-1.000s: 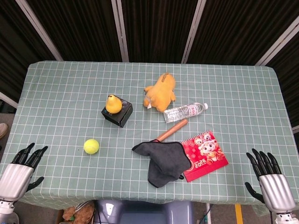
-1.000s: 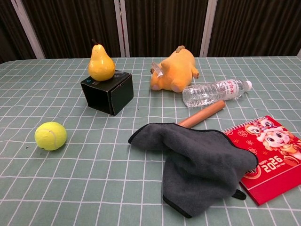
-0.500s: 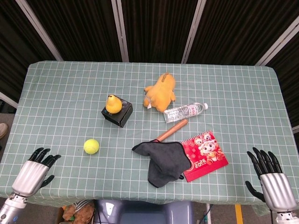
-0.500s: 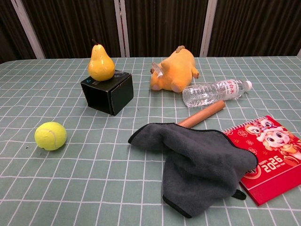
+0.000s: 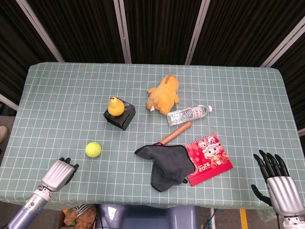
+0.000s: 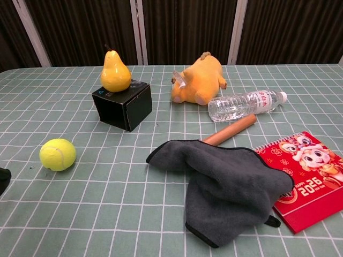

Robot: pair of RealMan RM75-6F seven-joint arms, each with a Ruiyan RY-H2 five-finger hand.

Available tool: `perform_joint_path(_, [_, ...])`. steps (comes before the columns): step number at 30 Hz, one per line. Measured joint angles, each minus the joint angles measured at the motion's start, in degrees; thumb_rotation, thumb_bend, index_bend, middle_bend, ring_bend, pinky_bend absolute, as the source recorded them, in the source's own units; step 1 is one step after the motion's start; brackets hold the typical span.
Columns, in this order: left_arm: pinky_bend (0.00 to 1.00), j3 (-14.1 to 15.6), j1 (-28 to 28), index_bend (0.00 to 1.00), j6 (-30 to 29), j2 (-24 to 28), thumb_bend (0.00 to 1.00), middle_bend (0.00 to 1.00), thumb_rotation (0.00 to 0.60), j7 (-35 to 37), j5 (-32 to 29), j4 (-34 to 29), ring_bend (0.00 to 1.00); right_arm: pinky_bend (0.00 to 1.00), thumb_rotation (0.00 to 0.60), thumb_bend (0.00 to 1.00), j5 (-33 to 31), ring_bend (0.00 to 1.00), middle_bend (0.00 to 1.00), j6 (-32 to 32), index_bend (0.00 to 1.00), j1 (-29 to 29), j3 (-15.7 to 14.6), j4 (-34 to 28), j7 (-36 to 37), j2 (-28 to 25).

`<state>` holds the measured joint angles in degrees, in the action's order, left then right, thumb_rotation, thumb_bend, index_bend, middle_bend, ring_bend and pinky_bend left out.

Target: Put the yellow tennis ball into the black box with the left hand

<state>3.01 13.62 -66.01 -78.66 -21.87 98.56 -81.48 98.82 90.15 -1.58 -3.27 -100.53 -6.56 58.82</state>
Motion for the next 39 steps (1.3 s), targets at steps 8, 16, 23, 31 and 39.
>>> perform_joint_path(8, [0.56,-0.67,3.11,0.55,4.86,-2.77,0.44,0.74,0.600,-1.79,-2.85,0.88,0.42,0.00,0.600,0.32,0.41,0.00,0.00,0.86,0.00,-0.39,-0.14,-0.02,0.49,-0.32])
perform_joint_path(16, [0.55,-2.33,6.28,0.55,7.57,-4.61,0.44,0.74,0.600,-2.01,-4.58,1.38,0.42,0.00,0.600,0.32,0.76,0.00,0.00,1.50,0.00,-0.62,-0.11,0.21,1.24,-0.55])
perform_joint_path(23, [0.54,-3.39,8.60,0.55,8.75,-5.94,0.44,0.73,0.600,-0.76,-5.45,1.58,0.42,0.00,0.600,0.32,1.06,0.00,0.00,1.97,0.00,-0.82,-0.16,0.35,1.70,-0.64])
perform_joint_path(31, [0.54,-4.58,10.57,0.54,9.25,-7.72,0.44,0.72,0.600,-0.09,-6.68,2.81,0.42,0.00,0.600,0.32,1.43,0.00,0.00,2.76,0.00,-1.11,-0.19,0.50,2.78,-1.06])
perform_joint_path(39, [0.53,-6.51,12.16,0.49,9.85,-9.99,0.44,0.66,0.600,0.29,-9.46,4.77,0.41,0.00,0.600,0.32,1.54,0.00,0.00,2.91,0.00,-1.25,-0.25,0.60,3.11,-1.22])
